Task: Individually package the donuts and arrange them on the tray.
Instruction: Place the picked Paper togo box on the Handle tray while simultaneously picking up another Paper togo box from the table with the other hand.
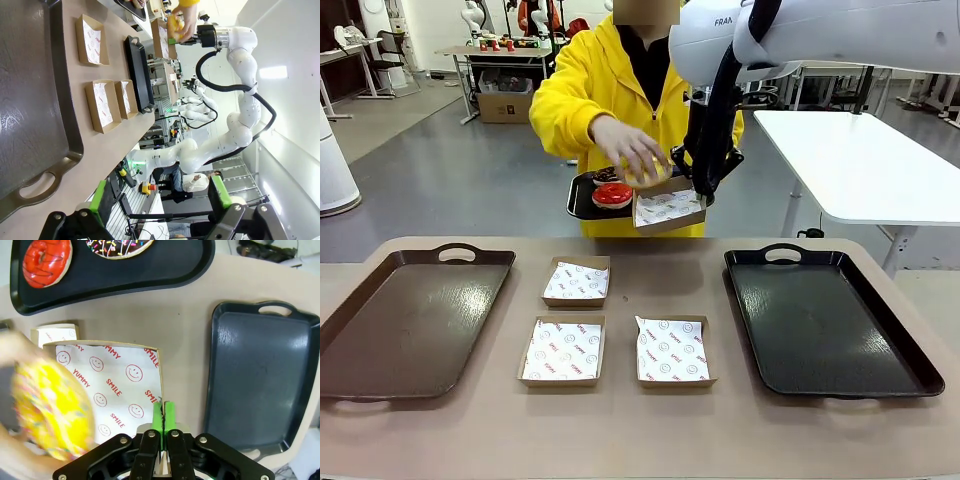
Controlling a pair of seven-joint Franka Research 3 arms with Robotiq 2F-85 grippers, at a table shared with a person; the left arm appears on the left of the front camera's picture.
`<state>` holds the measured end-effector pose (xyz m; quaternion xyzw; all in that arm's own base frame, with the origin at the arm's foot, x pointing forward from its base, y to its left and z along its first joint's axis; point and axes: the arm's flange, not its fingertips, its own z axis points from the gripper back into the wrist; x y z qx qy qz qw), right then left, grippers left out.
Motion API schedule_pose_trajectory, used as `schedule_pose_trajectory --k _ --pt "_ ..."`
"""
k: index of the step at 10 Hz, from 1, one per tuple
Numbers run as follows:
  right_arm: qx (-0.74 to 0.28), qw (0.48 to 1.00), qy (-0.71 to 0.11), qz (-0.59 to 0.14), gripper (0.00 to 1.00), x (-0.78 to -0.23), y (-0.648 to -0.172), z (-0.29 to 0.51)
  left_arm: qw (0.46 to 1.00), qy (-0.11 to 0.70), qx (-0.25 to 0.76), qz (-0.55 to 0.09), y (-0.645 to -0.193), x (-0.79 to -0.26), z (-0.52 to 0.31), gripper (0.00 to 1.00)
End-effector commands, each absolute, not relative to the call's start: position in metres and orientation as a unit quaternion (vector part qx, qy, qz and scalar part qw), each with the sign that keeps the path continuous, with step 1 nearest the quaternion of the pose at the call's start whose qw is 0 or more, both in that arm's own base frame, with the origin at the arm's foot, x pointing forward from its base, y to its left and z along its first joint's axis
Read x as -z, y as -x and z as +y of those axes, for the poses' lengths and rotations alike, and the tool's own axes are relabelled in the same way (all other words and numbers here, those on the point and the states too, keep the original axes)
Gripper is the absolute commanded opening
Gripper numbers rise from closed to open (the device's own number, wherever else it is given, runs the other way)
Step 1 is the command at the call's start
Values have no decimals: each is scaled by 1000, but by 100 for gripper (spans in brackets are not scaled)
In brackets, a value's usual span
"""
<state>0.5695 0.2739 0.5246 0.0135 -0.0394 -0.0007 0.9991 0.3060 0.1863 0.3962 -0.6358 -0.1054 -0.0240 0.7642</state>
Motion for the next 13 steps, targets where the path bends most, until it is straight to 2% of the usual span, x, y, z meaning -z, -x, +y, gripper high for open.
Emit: schedule_pose_trajectory --k 1,11,13 --pt "2 999 -13 -41 0 -526 -568 273 761 639 25 -111 -304 -397 187 100" --pt "2 999 -13 -41 0 -526 -568 273 761 639 25 -111 -304 -397 187 100" --pt "-4 999 -21 -33 1 -526 -567 256 784 610 -3 -112 -315 -405 175 100"
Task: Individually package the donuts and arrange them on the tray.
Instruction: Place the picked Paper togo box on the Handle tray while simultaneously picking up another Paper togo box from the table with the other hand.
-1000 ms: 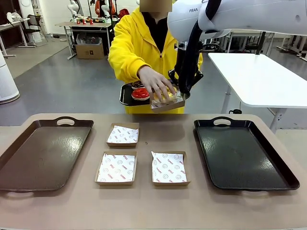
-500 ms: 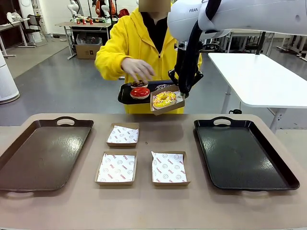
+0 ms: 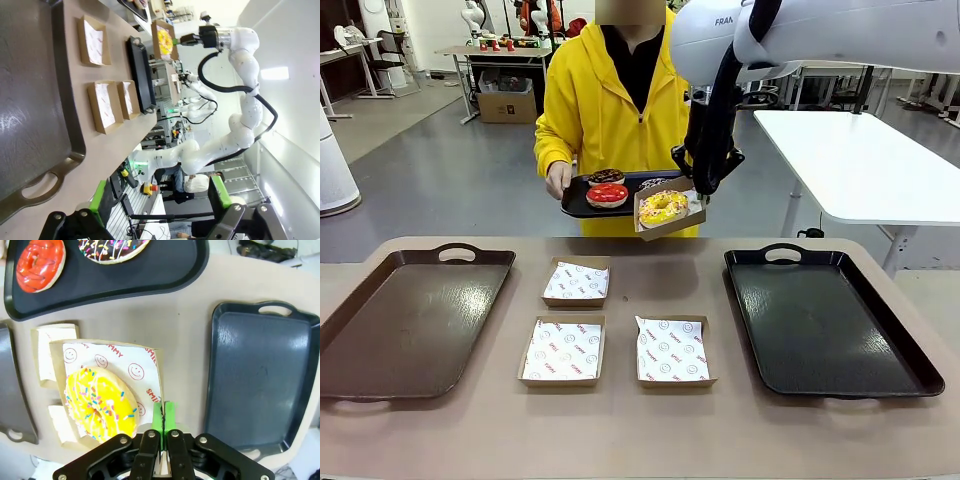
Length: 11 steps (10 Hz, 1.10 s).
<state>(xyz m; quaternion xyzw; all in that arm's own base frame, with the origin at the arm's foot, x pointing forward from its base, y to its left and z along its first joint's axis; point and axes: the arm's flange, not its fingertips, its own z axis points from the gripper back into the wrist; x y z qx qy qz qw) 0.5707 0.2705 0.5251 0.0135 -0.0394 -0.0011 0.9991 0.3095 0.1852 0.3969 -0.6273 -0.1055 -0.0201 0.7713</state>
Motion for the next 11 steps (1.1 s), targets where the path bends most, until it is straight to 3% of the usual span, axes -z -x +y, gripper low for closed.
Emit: schedule_pose_trajectory --k 1,4,7,11 --pt "-8 999 -25 -38 1 -529 -562 236 794 600 7 -100 -321 -417 162 100" --pt "-21 1000 -5 -16 1 -524 -549 154 851 520 45 -52 -367 -474 100 100" --pt "-6 999 -34 -11 1 -493 -542 77 906 419 50 -38 -421 -514 19 100" --pt "10 997 -71 -18 1 -453 -543 34 961 271 53 -24 -487 -507 -74 100"
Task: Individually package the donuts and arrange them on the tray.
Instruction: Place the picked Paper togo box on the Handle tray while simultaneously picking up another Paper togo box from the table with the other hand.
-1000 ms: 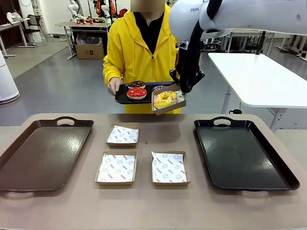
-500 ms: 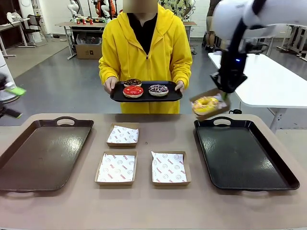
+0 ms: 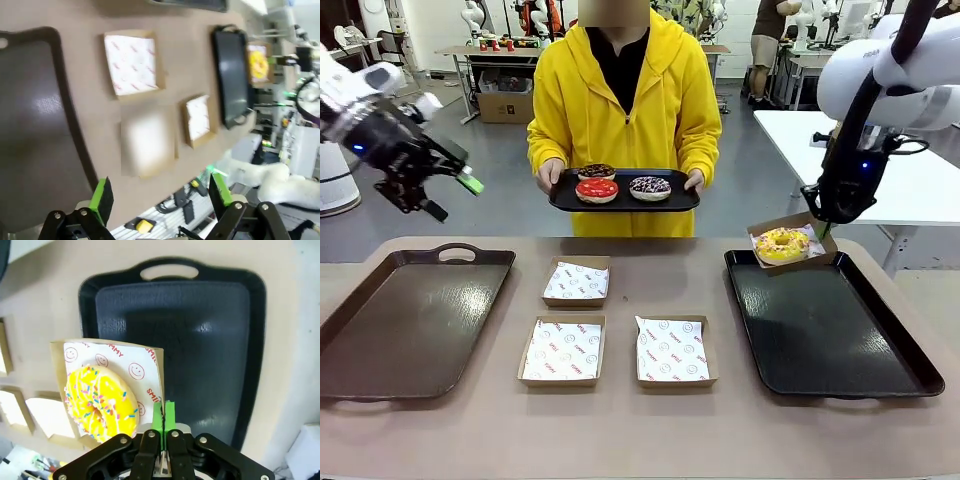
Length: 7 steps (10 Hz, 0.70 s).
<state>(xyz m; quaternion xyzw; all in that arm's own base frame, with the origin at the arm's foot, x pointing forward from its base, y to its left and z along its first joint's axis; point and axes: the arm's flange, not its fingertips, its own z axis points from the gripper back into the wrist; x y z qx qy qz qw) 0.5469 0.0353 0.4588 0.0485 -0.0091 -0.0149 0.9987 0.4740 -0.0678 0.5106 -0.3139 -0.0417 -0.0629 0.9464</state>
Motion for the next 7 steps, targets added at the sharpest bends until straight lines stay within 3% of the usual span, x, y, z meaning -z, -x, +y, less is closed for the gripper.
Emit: schedule_pose_trajectory --k 1,5,7 --pt "19 996 -81 -15 1 -445 -545 31 970 238 55 -18 -499 -497 -94 100" --pt "21 998 -57 -9 1 -452 -546 33 992 110 44 -34 -536 -450 -163 100" --pt "21 998 -57 -9 1 -452 -546 33 994 69 19 -77 -555 -428 -183 100"
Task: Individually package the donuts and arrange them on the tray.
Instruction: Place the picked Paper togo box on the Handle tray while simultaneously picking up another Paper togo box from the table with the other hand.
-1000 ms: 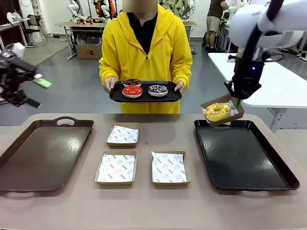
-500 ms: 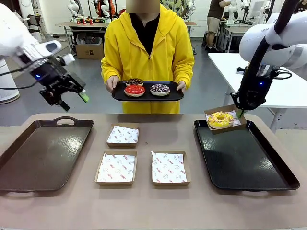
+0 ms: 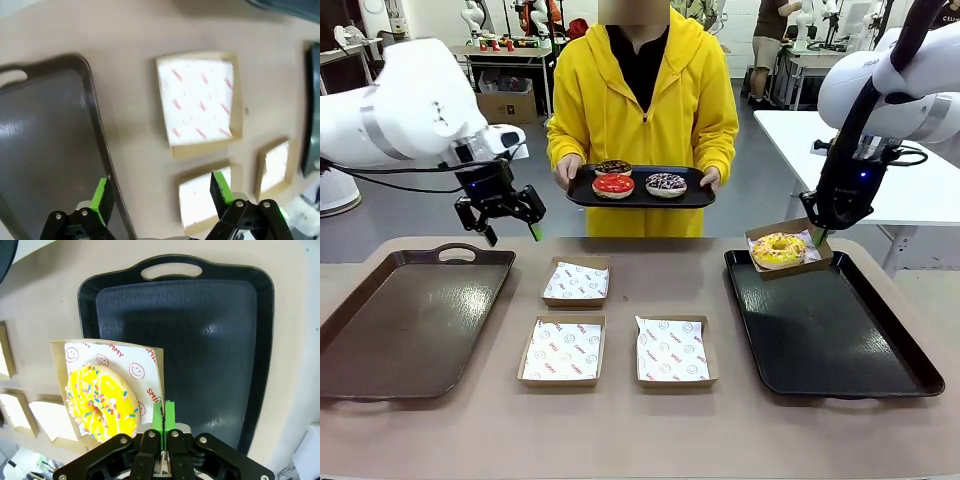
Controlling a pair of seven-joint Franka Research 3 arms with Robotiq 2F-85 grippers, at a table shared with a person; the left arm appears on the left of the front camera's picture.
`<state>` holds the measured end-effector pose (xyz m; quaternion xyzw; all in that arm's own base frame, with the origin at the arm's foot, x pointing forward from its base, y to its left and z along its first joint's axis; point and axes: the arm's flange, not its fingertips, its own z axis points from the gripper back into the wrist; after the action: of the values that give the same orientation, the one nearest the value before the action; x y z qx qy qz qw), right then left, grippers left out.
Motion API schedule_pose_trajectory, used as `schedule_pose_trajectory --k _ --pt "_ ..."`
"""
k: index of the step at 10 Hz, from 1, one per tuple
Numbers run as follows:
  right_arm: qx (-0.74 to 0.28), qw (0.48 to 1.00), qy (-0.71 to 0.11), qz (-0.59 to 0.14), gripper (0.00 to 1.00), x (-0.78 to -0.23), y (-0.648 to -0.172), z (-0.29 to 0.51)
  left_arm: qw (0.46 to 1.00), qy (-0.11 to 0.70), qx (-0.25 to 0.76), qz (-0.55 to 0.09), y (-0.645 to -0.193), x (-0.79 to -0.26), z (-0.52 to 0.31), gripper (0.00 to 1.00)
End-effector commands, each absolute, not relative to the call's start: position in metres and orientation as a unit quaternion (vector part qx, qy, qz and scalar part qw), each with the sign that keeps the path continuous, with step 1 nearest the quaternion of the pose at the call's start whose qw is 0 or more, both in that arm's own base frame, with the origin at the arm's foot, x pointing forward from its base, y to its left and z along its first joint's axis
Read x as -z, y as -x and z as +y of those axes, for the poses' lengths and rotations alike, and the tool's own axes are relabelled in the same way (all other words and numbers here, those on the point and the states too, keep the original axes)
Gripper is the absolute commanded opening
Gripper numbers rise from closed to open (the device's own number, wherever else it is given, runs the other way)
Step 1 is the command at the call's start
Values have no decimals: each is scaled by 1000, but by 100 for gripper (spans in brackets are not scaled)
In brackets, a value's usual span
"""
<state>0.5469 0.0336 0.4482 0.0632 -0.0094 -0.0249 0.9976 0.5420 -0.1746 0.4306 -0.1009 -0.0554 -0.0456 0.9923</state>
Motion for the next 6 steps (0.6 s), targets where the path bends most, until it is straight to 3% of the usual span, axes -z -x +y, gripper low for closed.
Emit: schedule_pose_trajectory --k 1,6 --pt "21 998 -57 -9 1 -452 -546 33 993 71 1 -90 -562 -422 -189 100" --pt "21 998 -57 -9 1 -452 -546 33 991 45 -5 -126 -575 -383 -207 100"
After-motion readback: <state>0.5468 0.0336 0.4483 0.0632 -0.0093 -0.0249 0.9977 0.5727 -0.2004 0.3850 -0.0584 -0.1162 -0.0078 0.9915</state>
